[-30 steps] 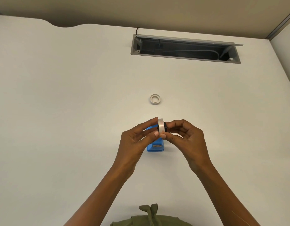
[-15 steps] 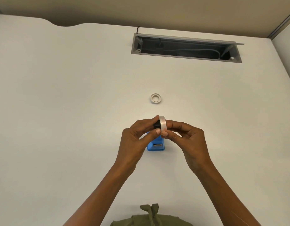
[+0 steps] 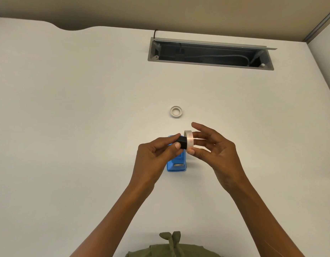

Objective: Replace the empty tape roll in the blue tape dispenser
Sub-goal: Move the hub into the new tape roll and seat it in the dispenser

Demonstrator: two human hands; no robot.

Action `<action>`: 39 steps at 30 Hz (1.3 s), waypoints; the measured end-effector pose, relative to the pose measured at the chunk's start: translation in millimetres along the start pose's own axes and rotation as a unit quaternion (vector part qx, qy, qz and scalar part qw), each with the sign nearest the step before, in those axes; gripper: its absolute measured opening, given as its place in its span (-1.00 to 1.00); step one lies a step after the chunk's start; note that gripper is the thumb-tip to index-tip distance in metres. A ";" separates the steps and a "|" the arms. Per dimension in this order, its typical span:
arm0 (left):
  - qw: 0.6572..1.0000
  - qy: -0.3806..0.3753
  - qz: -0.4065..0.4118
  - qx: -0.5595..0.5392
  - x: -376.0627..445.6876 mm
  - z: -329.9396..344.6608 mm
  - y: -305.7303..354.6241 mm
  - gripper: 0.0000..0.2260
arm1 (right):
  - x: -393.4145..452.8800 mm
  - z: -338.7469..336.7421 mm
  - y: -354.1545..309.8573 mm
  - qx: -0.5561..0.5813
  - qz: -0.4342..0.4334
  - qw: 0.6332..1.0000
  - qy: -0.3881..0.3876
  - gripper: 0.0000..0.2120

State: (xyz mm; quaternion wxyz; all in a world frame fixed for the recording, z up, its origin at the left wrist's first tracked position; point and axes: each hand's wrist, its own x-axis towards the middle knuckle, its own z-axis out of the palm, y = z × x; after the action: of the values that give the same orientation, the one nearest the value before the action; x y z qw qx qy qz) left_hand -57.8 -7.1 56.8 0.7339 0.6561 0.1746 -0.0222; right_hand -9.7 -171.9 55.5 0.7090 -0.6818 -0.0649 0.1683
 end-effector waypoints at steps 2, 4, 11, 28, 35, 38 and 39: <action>1.000 0.007 -0.008 -0.004 -0.8 0.0 0.5 -0.78 | 0.5 -0.7 -0.6 -0.001 -0.002 1.000 -0.014 -0.50; 1.000 0.017 -0.018 0.004 0.1 0.6 1.8 -0.79 | 0.7 -0.5 -2.2 -0.004 -0.007 1.000 -0.026 -0.52; 0.999 -0.007 -0.038 0.026 6.3 -3.7 2.4 -0.78 | 2.9 -3.9 -2.9 -0.031 -0.006 0.998 -0.049 -0.55; 0.990 0.023 0.008 0.142 19.4 -26.4 -23.7 -0.64 | 34.8 -7.6 13.2 -0.183 0.007 0.983 -0.010 -0.58; 0.984 0.010 0.014 0.176 22.3 -23.5 -37.2 -0.63 | 41.7 0.4 27.3 -0.232 0.019 0.972 -0.030 -0.60; 0.985 0.007 0.010 0.173 23.6 -21.2 -39.9 -0.62 | 42.1 -0.5 31.7 -0.236 0.029 0.971 -0.027 -0.60; 0.985 0.006 0.010 0.171 23.9 -21.2 -40.5 -0.62 | 41.9 -1.0 32.9 -0.234 0.029 0.971 -0.026 -0.60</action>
State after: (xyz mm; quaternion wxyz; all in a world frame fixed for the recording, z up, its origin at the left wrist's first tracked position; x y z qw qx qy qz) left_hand -50.8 12.6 9.6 0.6099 0.7739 0.1660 -0.0406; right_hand 24.8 -158.8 17.1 0.5223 -0.8258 -0.1016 0.1866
